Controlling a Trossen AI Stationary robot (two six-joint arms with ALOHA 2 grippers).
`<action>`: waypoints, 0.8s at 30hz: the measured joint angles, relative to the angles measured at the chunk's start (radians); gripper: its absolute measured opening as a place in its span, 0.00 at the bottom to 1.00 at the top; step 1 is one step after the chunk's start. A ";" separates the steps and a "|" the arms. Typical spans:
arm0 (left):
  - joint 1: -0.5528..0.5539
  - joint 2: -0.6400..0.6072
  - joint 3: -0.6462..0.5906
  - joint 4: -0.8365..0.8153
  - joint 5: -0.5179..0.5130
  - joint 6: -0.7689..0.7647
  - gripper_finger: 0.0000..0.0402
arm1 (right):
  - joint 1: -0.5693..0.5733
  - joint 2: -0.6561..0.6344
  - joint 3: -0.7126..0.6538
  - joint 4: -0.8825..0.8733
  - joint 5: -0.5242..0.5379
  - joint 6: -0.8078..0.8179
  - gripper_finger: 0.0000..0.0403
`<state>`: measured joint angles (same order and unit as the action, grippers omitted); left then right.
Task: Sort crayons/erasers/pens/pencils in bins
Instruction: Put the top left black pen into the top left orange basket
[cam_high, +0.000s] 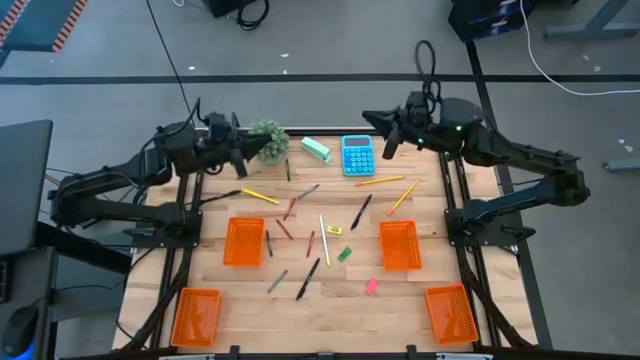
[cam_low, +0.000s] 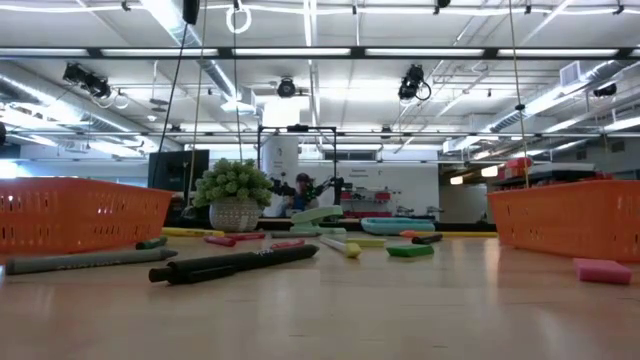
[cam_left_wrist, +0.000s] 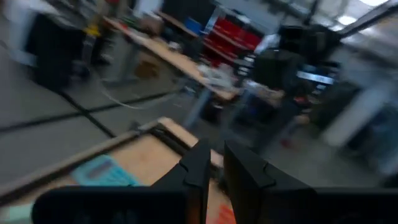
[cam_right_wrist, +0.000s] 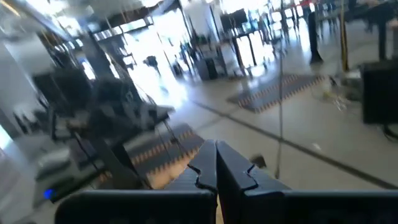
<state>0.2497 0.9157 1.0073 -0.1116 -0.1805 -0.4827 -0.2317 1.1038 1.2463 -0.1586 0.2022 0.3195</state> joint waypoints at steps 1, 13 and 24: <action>0.000 0.010 0.006 0.000 -0.022 0.054 0.14 | -0.003 0.001 0.000 -0.026 0.000 0.003 0.01; 0.062 0.205 0.173 -0.916 -0.055 0.338 0.16 | -0.065 0.048 -0.001 -0.121 0.002 -0.025 0.01; 0.157 0.237 -0.075 -1.034 0.107 0.312 0.41 | -0.142 0.069 -0.001 -0.193 0.000 -0.170 0.01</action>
<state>0.4068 1.1531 0.9323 -1.1456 -0.0733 -0.1711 -0.3742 1.1725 1.2457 -0.3519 0.2025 0.1493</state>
